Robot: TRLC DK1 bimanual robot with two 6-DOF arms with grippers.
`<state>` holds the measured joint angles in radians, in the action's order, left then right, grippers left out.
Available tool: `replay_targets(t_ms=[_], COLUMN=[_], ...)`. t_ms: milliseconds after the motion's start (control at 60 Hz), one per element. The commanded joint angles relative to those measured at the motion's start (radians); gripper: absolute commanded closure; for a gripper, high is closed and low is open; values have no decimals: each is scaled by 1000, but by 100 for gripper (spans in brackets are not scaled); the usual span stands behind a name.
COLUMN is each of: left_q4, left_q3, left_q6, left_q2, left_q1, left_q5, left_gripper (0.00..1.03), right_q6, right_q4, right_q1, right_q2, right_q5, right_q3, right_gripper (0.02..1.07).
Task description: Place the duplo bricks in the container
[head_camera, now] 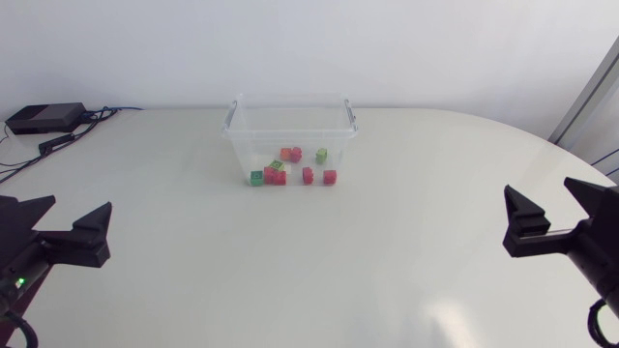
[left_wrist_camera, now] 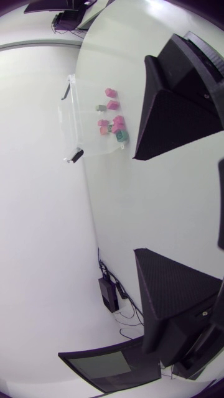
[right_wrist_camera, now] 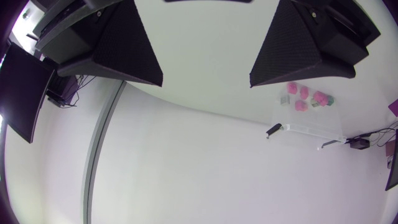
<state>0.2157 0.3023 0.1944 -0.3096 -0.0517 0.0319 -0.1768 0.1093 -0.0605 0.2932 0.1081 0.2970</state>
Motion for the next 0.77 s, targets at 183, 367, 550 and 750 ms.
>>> replay_targets(t_ms=[183, 367, 550, 750], left_q4=[-99, -162, -216, -216], left_q3=[-143, -229, -302, -302], left_q6=[-100, -151, -194, -194], left_q2=[138, 230, 310, 310], left_q1=[26, 40, 52, 52], left_q5=[-15, -24, -32, -32], left_gripper=[5, 5, 5, 5], right_q6=[91, 137, 177, 177], right_q4=[-57, -85, -109, -109], right_q1=[30, 46, 60, 60], right_q2=[-131, -218, -293, -293], right_q5=[-46, -80, -108, -108], right_q3=[-140, -224, -297, -297], right_gripper=[6, 7, 7, 7])
